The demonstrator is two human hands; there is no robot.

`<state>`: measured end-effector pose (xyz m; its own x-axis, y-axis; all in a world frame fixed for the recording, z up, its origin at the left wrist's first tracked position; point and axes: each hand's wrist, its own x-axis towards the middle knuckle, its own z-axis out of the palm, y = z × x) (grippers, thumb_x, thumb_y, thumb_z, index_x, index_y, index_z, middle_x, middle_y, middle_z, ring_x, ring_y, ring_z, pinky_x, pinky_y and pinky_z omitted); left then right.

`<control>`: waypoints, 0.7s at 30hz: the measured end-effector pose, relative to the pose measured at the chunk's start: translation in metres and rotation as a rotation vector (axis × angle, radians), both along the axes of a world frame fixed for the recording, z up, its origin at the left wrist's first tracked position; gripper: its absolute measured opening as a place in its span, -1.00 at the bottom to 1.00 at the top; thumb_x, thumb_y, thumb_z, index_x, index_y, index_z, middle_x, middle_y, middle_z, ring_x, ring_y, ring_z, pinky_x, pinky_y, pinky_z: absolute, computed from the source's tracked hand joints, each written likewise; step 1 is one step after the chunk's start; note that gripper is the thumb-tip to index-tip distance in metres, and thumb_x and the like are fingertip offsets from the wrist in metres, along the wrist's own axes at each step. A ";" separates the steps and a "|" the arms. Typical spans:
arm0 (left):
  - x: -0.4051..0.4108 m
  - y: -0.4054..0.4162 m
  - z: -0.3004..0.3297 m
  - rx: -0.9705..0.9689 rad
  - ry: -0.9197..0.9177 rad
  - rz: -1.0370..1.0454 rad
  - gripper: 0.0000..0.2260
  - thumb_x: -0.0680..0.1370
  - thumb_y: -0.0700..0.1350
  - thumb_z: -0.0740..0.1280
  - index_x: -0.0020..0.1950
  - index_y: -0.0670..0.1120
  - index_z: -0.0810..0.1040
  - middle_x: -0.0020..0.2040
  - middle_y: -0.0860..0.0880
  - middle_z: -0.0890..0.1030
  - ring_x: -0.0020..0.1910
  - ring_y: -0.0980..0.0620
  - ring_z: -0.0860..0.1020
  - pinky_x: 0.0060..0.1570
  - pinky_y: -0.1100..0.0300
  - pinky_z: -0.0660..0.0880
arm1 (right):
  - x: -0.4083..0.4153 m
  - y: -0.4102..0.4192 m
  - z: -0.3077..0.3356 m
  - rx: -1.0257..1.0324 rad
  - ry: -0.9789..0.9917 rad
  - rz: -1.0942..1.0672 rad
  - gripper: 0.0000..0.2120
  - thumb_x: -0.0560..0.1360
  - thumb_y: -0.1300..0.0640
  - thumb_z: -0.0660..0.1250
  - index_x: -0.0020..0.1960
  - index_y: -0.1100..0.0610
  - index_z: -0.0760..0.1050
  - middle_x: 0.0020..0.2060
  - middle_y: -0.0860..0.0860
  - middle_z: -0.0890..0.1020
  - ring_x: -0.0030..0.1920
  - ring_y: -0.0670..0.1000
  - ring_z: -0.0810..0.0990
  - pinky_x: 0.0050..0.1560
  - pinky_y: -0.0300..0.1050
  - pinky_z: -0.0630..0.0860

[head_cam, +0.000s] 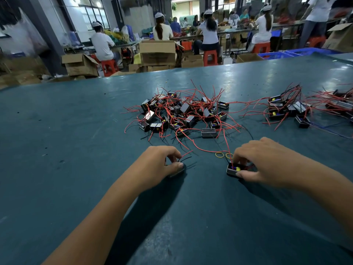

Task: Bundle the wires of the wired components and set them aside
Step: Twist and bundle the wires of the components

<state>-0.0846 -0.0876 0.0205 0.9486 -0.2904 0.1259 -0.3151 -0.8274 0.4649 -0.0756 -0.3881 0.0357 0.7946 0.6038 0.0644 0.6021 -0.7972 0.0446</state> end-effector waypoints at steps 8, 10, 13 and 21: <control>-0.007 -0.010 0.005 -0.023 0.063 -0.064 -0.89 0.57 -0.05 0.42 -0.14 0.13 0.61 -0.30 0.32 0.58 -0.31 0.30 0.51 -0.33 0.47 0.33 | -0.015 0.019 0.003 0.447 -0.248 0.043 -0.81 0.54 -0.08 0.25 -0.03 0.02 0.52 -0.25 -0.15 0.54 -0.20 -0.02 0.52 -0.11 -0.02 0.47; -0.010 -0.015 0.006 -0.045 0.076 -0.104 -0.86 0.57 -0.09 0.41 -0.16 0.13 0.59 -0.31 0.37 0.56 -0.33 0.30 0.50 -0.33 0.46 0.34 | -0.026 0.033 -0.002 0.434 -0.172 0.076 -0.76 0.53 -0.10 0.23 0.06 0.01 0.54 -0.22 -0.13 0.60 -0.18 -0.02 0.56 -0.10 0.00 0.53; -0.014 -0.020 0.008 -0.083 0.108 -0.154 -0.87 0.56 -0.13 0.41 -0.15 0.09 0.61 -0.31 0.35 0.57 -0.34 0.32 0.51 -0.31 0.47 0.36 | -0.033 0.047 -0.017 0.312 -0.052 0.098 -0.66 0.59 -0.16 0.18 0.29 -0.05 0.46 -0.01 -0.08 0.64 0.05 0.00 0.58 0.09 -0.01 0.49; -0.022 -0.022 0.011 -0.308 0.329 -0.187 -0.90 0.57 -0.18 0.40 -0.14 -0.05 0.59 -0.37 0.09 0.61 -0.42 0.06 0.59 -0.39 0.18 0.51 | -0.032 0.051 -0.023 0.410 0.052 0.154 -0.73 0.60 -0.15 0.19 0.25 -0.11 0.45 -0.17 -0.18 0.53 -0.11 -0.08 0.49 -0.03 -0.04 0.45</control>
